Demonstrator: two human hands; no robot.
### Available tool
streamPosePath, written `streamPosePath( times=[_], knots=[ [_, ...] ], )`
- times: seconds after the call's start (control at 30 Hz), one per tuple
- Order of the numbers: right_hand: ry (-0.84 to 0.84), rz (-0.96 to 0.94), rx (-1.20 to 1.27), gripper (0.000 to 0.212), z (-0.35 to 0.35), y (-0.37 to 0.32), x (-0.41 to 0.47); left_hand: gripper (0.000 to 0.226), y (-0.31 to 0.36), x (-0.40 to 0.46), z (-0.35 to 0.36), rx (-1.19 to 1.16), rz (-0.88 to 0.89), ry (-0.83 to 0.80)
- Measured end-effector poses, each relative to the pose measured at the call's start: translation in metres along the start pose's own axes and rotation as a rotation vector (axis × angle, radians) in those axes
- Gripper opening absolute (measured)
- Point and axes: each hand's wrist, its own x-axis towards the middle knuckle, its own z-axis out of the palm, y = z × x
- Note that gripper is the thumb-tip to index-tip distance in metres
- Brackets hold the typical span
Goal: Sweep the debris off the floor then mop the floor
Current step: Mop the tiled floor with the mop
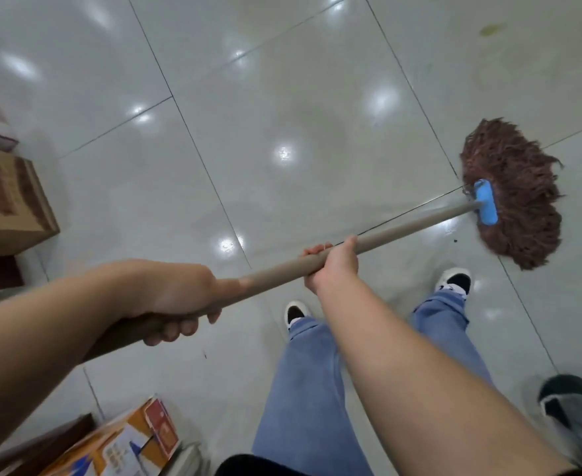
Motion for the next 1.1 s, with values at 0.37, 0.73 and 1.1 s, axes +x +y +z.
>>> streamPosePath(
  times=[0.37, 0.73, 1.1],
  knots=[
    [0.098, -0.123, 0.079, 0.048, -0.038, -0.369, 0.042, 0.057, 0.369, 0.007, 0.048, 0.056, 0.138, 0.015],
    [0.201, -0.315, 0.096, 0.033, -0.085, -0.698, 0.036, 0.053, 0.721, -0.034, 0.1, -0.005, 0.309, -0.059],
    [0.25, -0.258, -0.002, 0.033, -0.062, -0.592, 0.035, 0.054, 0.605, -0.023, 0.077, -0.026, 0.27, -0.087]
  ],
)
